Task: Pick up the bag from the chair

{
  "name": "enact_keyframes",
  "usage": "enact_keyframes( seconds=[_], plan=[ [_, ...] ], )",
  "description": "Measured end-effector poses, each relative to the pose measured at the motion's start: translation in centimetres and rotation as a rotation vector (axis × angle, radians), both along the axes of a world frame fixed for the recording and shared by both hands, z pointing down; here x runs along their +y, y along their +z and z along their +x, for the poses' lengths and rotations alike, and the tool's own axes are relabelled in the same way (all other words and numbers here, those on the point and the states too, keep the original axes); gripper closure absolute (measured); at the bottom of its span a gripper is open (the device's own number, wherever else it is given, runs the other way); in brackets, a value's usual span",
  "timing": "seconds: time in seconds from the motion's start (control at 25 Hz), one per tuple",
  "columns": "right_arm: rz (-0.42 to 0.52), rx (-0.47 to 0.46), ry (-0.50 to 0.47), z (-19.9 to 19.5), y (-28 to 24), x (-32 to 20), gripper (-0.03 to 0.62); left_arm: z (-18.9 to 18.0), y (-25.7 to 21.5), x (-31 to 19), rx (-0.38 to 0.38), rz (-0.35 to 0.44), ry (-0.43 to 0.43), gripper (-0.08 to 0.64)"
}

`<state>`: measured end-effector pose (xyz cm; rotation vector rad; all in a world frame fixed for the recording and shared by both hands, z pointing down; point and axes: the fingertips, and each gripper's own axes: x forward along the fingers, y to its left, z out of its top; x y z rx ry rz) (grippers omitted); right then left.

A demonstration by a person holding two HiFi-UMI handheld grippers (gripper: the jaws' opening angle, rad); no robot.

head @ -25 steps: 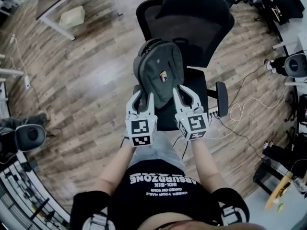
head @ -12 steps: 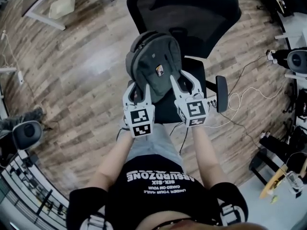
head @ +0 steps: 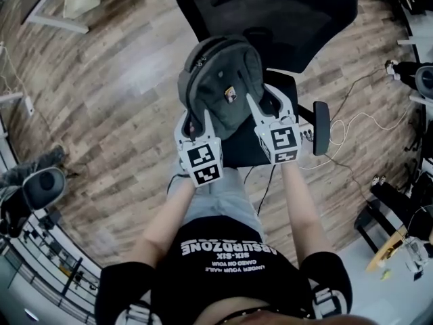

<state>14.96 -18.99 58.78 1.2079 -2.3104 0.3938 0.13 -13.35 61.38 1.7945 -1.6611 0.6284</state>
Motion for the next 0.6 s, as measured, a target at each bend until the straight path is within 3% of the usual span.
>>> enact_keyframes(
  seconds=[0.6],
  plan=[
    [-0.043,0.119,-0.078,-0.1,5.7,-4.2,0.397,-1.2,3.9,-1.9,-0.05,-0.106,-0.002,0.417]
  ],
)
